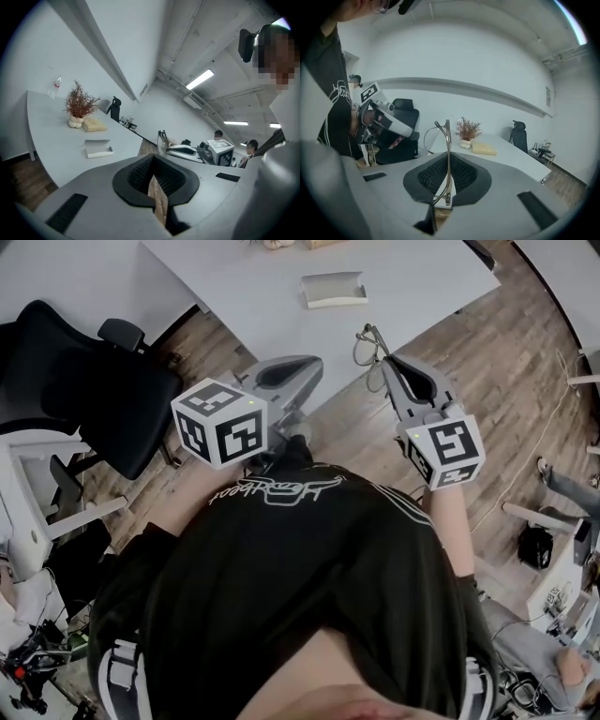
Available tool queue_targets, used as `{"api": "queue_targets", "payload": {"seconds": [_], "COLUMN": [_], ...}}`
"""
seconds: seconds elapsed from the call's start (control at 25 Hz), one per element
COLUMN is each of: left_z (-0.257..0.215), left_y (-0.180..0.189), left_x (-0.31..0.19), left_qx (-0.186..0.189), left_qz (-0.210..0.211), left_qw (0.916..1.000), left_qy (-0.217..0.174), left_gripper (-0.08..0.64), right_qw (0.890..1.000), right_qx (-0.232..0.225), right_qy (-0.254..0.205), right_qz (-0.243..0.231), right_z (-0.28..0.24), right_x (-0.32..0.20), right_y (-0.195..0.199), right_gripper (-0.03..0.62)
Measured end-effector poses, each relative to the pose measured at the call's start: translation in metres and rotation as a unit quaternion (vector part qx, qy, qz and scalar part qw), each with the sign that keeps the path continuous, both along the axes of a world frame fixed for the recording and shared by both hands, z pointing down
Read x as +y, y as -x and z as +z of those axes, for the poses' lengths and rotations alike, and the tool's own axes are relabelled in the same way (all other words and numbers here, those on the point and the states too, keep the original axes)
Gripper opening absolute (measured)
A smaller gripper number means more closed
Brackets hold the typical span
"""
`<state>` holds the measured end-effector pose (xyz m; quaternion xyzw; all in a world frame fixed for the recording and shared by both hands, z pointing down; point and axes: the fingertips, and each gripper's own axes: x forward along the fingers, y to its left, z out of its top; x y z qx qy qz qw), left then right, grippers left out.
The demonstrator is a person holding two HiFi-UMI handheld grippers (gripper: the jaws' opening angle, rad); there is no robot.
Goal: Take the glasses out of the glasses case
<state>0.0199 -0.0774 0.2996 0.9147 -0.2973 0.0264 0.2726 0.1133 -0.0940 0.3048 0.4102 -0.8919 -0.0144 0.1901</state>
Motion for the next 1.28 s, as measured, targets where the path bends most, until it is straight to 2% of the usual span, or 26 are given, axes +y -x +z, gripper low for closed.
{"api": "queue_targets", "payload": {"seconds": [0.28, 0.52, 0.68, 0.88, 1.28], "left_z": [-0.012, -0.02, -0.021, -0.025, -0.04], "left_y": [-0.018, -0.036, -0.041, -0.045, -0.047], "left_x": [0.062, 0.104, 0.122, 0.14, 0.163], "left_qx": [0.0, -0.001, -0.004, 0.005, -0.001], "left_qz": [0.006, 0.011, 0.009, 0.004, 0.002], "left_qw": [0.9998, 0.9993, 0.9992, 0.9994, 0.9983], "left_qy": [-0.021, -0.037, -0.039, -0.035, -0.058], "left_gripper": [0.008, 0.007, 0.007, 0.007, 0.007], "right_qw": [0.997, 0.996, 0.995, 0.991, 0.984], "right_qx": [-0.07, -0.09, -0.1, -0.136, -0.176], "right_qy": [0.001, -0.001, -0.001, 0.007, 0.013], "right_qz": [-0.011, -0.016, -0.013, -0.01, -0.027], "right_z": [-0.019, -0.022, -0.022, -0.03, -0.041], "right_x": [0.071, 0.116, 0.136, 0.157, 0.18], "right_y": [-0.013, -0.028, -0.036, -0.041, -0.039], "right_gripper": [0.019, 0.02, 0.018, 0.019, 0.018]}}
